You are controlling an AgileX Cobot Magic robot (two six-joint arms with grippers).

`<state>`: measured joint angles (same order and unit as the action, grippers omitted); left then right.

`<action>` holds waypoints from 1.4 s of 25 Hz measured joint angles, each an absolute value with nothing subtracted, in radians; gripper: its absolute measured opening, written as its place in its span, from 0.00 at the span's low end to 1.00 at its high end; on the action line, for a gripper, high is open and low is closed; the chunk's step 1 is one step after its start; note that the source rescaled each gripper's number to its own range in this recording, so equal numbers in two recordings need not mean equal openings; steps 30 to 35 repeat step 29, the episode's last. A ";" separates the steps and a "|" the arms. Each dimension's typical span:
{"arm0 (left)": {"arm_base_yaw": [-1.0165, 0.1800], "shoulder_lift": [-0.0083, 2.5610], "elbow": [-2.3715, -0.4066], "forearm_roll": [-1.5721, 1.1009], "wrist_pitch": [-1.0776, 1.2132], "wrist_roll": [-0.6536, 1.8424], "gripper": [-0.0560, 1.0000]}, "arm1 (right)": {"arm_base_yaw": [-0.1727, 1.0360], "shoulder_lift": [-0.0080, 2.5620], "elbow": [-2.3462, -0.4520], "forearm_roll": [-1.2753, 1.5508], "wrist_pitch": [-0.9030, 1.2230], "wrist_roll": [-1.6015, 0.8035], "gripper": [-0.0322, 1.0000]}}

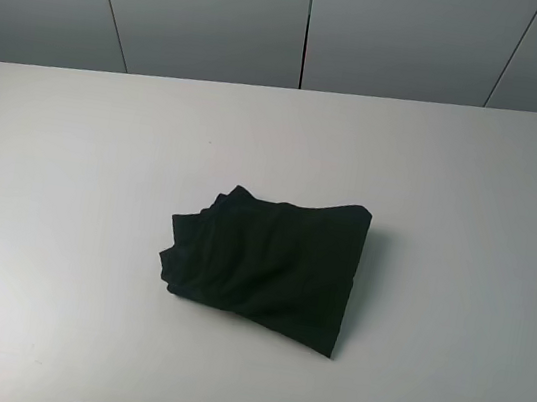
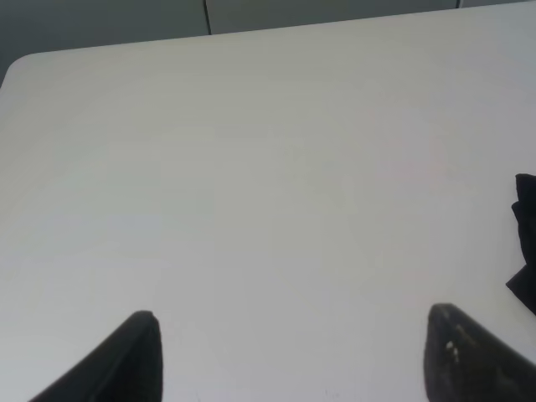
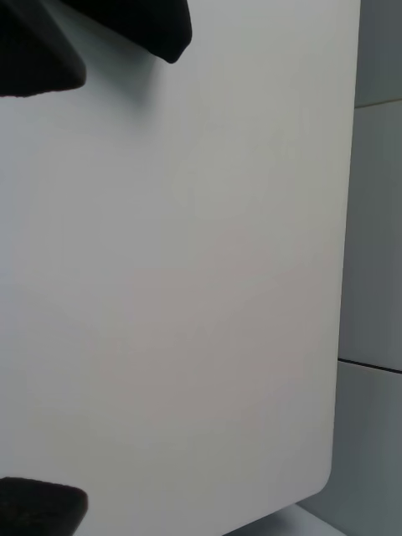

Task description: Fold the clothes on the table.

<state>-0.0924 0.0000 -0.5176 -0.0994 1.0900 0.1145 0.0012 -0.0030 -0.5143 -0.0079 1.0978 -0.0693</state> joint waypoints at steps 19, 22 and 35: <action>-0.092 0.000 -0.512 0.009 1.088 -0.012 1.00 | 0.001 -0.003 -0.514 -0.008 1.097 -0.069 0.99; -0.092 0.000 -0.512 0.016 1.088 -0.012 1.00 | 0.001 -0.003 -0.514 -0.008 1.097 -0.069 0.99; -0.092 0.000 -0.512 0.020 1.088 -0.012 1.00 | 0.001 -0.003 -0.514 -0.008 1.097 -0.069 0.99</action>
